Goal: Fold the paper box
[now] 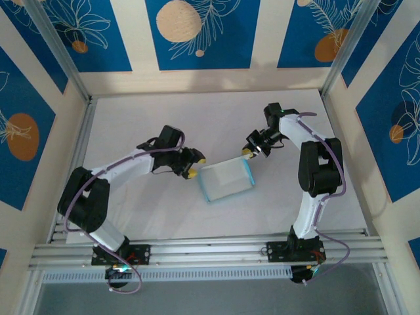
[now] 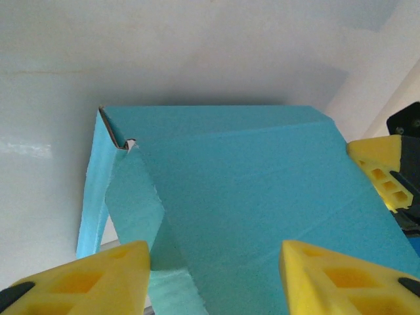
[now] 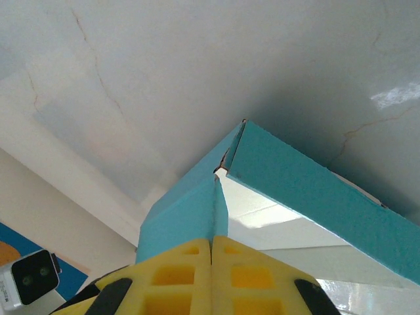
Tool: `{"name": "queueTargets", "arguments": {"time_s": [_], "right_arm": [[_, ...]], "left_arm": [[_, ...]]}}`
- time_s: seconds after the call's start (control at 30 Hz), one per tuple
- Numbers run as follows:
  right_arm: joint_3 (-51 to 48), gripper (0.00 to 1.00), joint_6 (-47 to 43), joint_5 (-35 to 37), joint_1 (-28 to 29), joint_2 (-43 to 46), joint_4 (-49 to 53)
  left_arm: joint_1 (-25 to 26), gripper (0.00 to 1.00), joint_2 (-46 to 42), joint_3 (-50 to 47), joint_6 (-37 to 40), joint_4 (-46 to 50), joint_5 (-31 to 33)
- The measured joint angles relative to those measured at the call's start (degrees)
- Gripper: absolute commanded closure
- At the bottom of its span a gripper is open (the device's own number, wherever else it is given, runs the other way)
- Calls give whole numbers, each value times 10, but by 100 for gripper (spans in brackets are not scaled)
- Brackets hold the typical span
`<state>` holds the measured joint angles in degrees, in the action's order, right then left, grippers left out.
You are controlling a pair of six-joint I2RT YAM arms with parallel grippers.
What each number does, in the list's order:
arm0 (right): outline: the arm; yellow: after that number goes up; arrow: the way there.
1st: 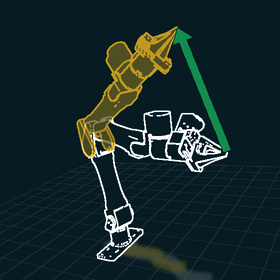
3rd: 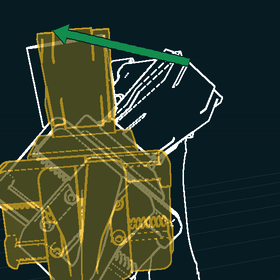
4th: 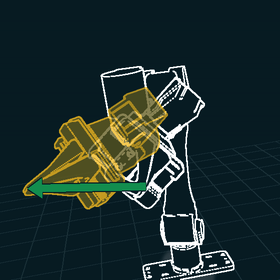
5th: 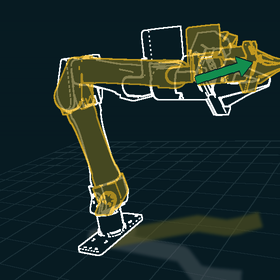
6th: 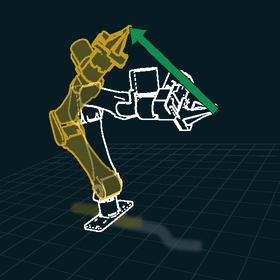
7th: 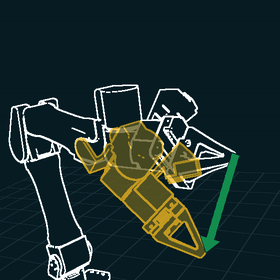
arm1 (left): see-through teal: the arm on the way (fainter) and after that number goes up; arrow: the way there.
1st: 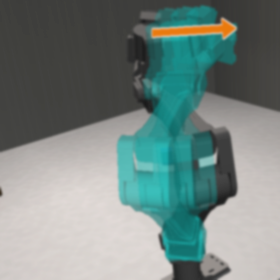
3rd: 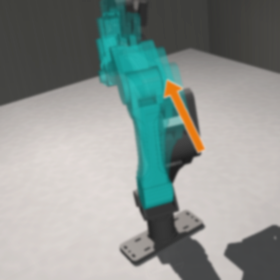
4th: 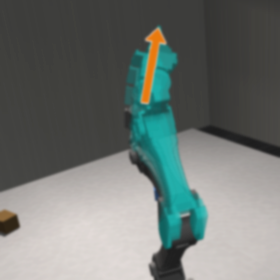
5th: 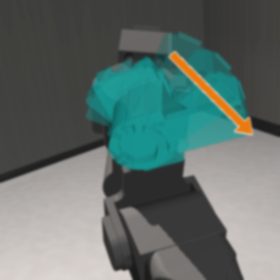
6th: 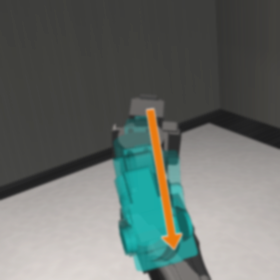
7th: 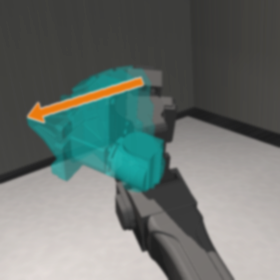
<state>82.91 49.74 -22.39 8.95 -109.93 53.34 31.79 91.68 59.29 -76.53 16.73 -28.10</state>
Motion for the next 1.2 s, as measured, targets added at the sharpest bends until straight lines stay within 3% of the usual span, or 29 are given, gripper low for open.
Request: {"name": "queueTargets", "arguments": {"time_s": [0.6, 1.2], "right_arm": [[-31, 99, -20, 54, 18, 38, -14], [-81, 100, -123, 202, 91, 72, -16]], "left_arm": [[9, 62, 16, -28, -24, -53, 27], [9, 68, 9, -32, 103, -13, 50]]}}
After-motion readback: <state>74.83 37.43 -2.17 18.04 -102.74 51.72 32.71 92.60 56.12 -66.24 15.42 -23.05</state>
